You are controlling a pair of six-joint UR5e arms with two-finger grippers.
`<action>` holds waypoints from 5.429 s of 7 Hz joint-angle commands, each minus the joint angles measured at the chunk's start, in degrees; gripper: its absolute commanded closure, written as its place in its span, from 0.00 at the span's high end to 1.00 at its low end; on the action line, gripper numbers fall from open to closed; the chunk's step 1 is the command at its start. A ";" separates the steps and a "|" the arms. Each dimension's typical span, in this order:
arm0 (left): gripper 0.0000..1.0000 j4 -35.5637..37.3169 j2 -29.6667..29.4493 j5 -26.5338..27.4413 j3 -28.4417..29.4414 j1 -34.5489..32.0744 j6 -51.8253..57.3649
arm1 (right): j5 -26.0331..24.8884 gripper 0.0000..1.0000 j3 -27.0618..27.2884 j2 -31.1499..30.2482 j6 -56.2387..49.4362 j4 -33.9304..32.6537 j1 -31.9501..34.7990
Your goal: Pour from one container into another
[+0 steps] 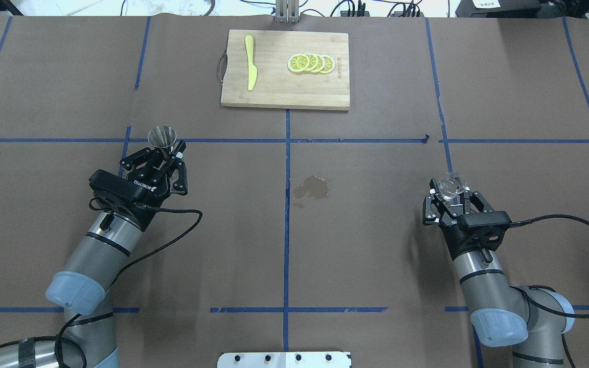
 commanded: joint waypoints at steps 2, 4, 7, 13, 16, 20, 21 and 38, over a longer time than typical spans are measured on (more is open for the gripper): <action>0.00 3.79 -2.30 -2.57 1.48 0.06 0.00 | -0.36 0.00 4.97 2.21 -4.13 -0.29 -0.18; 0.00 4.50 -4.41 -9.93 1.93 -0.55 1.05 | -1.32 0.00 5.51 4.43 -7.11 -0.82 -0.52; 0.00 1.71 -10.81 -19.97 4.12 -0.64 6.68 | -2.38 0.00 6.56 10.21 -17.20 -0.82 -4.03; 0.00 -14.83 -12.06 -26.15 11.87 -0.47 13.42 | -4.76 0.00 15.32 17.88 -37.40 -2.57 -11.69; 0.00 -14.75 -12.85 -25.97 11.86 -0.20 13.89 | -4.49 0.00 17.90 19.63 -38.41 -10.74 -11.25; 0.00 -14.66 -14.61 -26.15 12.56 0.58 14.77 | -1.08 0.00 18.34 22.89 -38.50 -20.23 -8.19; 0.00 -14.57 -14.96 -26.15 12.83 0.76 14.85 | 0.50 0.00 18.26 22.89 -38.50 -20.34 -6.78; 0.00 -14.22 -17.69 -25.62 14.94 1.29 16.17 | 7.55 0.00 25.73 28.51 -40.78 -56.11 -3.08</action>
